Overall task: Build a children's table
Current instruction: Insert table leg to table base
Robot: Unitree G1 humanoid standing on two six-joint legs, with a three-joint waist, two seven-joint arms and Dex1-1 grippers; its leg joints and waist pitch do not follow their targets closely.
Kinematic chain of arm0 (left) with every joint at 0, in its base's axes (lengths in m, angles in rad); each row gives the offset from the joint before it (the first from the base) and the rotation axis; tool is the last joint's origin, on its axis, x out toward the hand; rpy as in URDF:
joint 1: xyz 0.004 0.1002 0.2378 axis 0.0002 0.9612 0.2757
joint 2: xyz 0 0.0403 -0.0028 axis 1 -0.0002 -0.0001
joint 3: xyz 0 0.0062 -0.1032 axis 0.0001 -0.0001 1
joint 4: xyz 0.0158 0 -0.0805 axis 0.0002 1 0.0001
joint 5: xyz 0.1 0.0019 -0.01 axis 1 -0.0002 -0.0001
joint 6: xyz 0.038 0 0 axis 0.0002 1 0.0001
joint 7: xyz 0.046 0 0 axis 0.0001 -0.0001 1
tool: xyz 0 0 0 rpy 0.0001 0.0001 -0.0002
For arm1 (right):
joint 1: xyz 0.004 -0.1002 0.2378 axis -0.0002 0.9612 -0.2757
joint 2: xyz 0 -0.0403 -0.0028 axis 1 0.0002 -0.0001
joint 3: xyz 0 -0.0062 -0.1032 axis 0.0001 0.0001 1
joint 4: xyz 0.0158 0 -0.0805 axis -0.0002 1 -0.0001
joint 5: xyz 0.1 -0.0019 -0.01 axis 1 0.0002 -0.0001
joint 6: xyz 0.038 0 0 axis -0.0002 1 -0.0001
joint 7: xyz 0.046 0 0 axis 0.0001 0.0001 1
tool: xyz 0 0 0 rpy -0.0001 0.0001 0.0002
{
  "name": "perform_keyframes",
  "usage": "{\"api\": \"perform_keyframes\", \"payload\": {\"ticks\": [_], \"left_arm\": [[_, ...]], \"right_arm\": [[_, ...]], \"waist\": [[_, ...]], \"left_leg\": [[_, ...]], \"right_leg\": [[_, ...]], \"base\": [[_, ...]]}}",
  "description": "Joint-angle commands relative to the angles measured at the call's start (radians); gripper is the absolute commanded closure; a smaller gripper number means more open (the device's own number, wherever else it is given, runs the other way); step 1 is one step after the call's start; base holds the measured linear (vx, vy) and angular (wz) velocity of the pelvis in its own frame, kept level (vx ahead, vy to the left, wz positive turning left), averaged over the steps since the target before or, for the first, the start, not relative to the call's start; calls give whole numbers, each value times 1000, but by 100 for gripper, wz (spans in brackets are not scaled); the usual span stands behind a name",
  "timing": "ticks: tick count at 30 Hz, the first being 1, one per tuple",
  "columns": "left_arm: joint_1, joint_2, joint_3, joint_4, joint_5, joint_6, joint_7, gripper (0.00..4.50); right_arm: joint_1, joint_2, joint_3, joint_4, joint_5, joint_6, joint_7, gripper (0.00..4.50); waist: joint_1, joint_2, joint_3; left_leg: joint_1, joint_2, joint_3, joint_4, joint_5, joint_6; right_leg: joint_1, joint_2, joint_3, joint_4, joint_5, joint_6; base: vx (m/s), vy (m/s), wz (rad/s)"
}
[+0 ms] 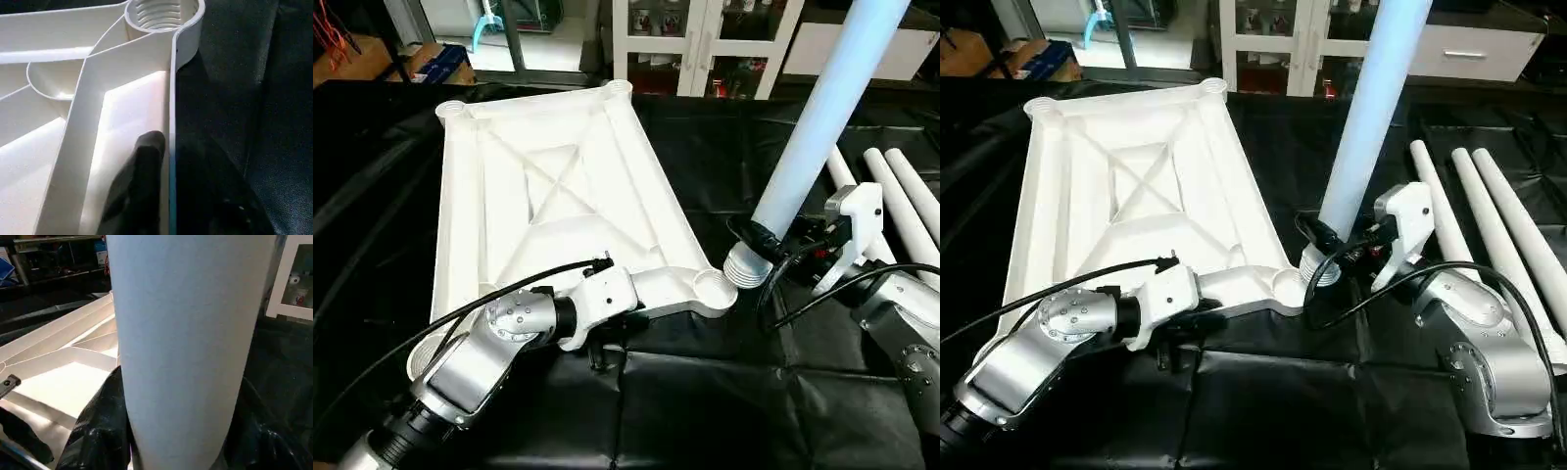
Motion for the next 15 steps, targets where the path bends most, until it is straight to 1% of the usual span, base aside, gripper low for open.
{"api": "perform_keyframes", "payload": {"ticks": [1,3,4,8,9,11,14,15], "left_arm": [[7,19,-2,25,34,0,2,339],[5,23,2,27,34,-1,0,339],[5,23,2,27,34,-1,0,339],[1,30,8,34,32,1,-9,339],[2,31,8,34,31,2,-11,355],[5,33,5,33,29,6,-17,355],[10,35,-3,33,33,16,-28,385],[11,35,-6,33,37,19,-26,385]], "right_arm": [[-8,-12,2,-18,2,-17,8,263],[-9,-13,3,-18,1,-19,8,263],[-9,-13,3,-18,1,-19,8,263],[-12,-10,3,-17,-1,-19,9,263],[-12,-10,3,-17,-1,-19,9,263],[-13,-6,1,-19,3,-17,7,263],[-17,-1,1,-24,14,-11,2,263],[-18,1,2,-25,18,-9,2,263]], "waist": [[3,-5,-51],[2,-5,-50],[3,-3,-50],[3,-4,-49],[3,-4,-48],[3,-4,-48],[1,-4,-49],[0,-4,-50]], "left_leg": [[30,124,-57,-102,-217,37],[30,124,-57,-103,-226,35],[31,124,-57,-103,-227,34],[31,124,-57,-105,-246,22],[31,124,-58,-105,-248,21],[31,124,-58,-106,-251,19],[31,124,-58,-105,-244,19],[30,123,-58,-105,-238,21]], "right_leg": [[22,-76,41,-67,-82,-254],[22,-76,41,-69,-95,-252],[21,-76,42,-68,-99,-252],[19,-76,42,-70,-117,-249],[19,-76,42,-70,-120,-248],[19,-76,43,-71,-125,-246],[19,-77,43,-70,-121,-245],[19,-76,42,-69,-114,-247]], "base": [[0,0,0],[0,0,0],[0,0,0],[0,0,0],[0,0,0],[0,0,0],[0,0,0],[0,0,0]]}}
